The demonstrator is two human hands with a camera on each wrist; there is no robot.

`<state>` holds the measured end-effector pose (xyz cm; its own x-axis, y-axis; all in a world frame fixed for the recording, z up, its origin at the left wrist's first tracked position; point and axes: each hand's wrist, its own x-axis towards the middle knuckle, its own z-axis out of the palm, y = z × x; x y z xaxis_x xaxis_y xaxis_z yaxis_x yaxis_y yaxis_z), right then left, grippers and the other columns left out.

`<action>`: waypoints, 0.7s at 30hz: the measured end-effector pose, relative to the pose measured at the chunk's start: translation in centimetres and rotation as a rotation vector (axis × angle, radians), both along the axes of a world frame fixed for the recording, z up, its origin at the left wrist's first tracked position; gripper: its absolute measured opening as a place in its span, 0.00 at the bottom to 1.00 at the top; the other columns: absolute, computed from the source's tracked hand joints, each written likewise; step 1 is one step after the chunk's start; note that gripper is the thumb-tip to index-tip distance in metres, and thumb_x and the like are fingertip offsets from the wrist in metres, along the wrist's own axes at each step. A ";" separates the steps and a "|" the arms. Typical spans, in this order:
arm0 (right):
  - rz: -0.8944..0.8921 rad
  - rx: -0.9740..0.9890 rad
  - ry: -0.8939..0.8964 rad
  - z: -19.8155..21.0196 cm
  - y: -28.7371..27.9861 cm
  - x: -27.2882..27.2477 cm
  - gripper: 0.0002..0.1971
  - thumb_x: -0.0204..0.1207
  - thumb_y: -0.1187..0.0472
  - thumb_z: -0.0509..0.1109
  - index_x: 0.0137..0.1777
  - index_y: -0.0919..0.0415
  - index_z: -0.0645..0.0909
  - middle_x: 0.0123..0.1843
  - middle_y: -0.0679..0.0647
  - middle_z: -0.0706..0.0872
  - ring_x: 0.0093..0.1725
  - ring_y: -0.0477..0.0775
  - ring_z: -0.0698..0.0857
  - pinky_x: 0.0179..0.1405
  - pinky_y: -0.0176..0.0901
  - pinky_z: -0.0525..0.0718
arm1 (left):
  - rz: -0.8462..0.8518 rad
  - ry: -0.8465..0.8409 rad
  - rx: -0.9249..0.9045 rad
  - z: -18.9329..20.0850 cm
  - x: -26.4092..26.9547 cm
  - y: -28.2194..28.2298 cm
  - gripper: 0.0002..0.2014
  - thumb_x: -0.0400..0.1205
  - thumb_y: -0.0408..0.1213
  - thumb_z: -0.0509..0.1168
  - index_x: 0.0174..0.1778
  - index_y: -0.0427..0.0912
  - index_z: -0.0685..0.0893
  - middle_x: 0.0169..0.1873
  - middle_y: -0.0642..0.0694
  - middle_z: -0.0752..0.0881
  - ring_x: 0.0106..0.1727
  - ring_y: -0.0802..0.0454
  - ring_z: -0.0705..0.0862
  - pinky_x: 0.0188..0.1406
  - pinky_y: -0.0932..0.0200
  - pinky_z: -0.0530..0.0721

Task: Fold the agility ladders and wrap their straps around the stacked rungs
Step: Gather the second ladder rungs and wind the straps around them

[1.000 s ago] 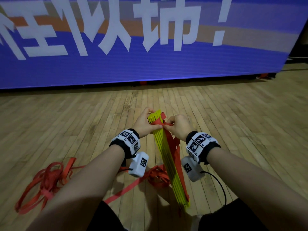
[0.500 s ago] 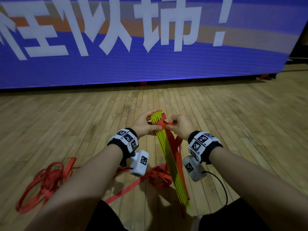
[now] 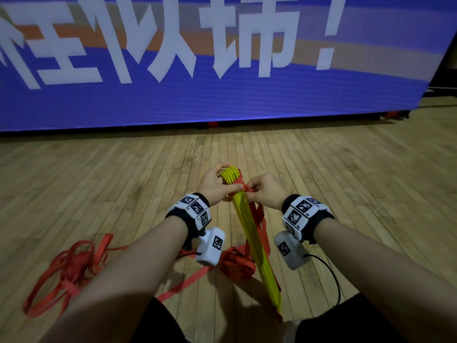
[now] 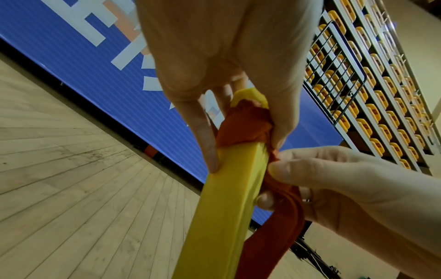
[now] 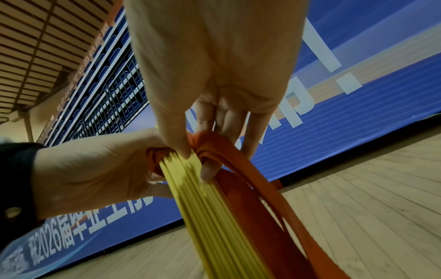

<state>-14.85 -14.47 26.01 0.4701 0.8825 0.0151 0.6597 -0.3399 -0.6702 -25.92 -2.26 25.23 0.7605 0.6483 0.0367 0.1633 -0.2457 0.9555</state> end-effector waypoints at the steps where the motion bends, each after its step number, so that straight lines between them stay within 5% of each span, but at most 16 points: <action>1: 0.002 -0.011 -0.017 0.0 0.0 -0.1 0.06 0.75 0.59 0.74 0.40 0.62 0.84 0.34 0.53 0.85 0.30 0.41 0.79 0.26 0.26 0.71 | 0.003 -0.002 0.000 0.0 0.0 0.0 0.31 0.71 0.29 0.77 0.68 0.46 0.73 0.53 0.52 0.77 0.52 0.47 0.84 0.35 0.51 0.90; 4: -0.033 -0.025 -0.070 0.0 0.3 -0.5 0.12 0.70 0.52 0.78 0.35 0.56 0.79 0.31 0.49 0.81 0.31 0.45 0.79 0.28 0.33 0.74 | -0.012 -0.003 -0.002 0.2 0.1 -0.1 0.29 0.71 0.28 0.77 0.65 0.47 0.73 0.54 0.52 0.76 0.48 0.55 0.81 0.34 0.50 0.90; 11: -0.087 -0.055 -0.226 -0.1 0.3 -1.3 0.21 0.67 0.42 0.77 0.48 0.58 0.80 0.38 0.50 0.83 0.40 0.50 0.82 0.30 0.38 0.77 | -0.029 0.002 -0.004 0.4 0.2 -0.3 0.28 0.70 0.29 0.78 0.62 0.49 0.73 0.55 0.50 0.76 0.49 0.55 0.81 0.36 0.47 0.90; 16: -0.120 -0.049 -0.238 -0.4 0.3 -0.9 0.17 0.70 0.44 0.74 0.46 0.57 0.78 0.37 0.50 0.82 0.37 0.50 0.81 0.27 0.38 0.73 | -0.081 -0.009 -0.126 0.6 0.0 -0.1 0.29 0.72 0.28 0.76 0.66 0.49 0.73 0.62 0.46 0.78 0.54 0.50 0.83 0.41 0.49 0.90; 21: -0.084 -0.006 -0.128 -0.4 -0.1 0.3 0.12 0.71 0.50 0.74 0.35 0.54 0.75 0.30 0.48 0.78 0.31 0.49 0.77 0.25 0.37 0.69 | -0.228 0.015 -0.276 0.5 -0.5 0.3 0.43 0.72 0.19 0.73 0.79 0.51 0.65 0.64 0.39 0.79 0.57 0.44 0.86 0.49 0.48 0.89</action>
<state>-14.52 -14.57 25.59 0.5367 0.8405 0.0740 0.7085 -0.4014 -0.5805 -26.39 -1.92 25.69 0.8861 0.4454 -0.1282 0.1486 -0.0110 0.9888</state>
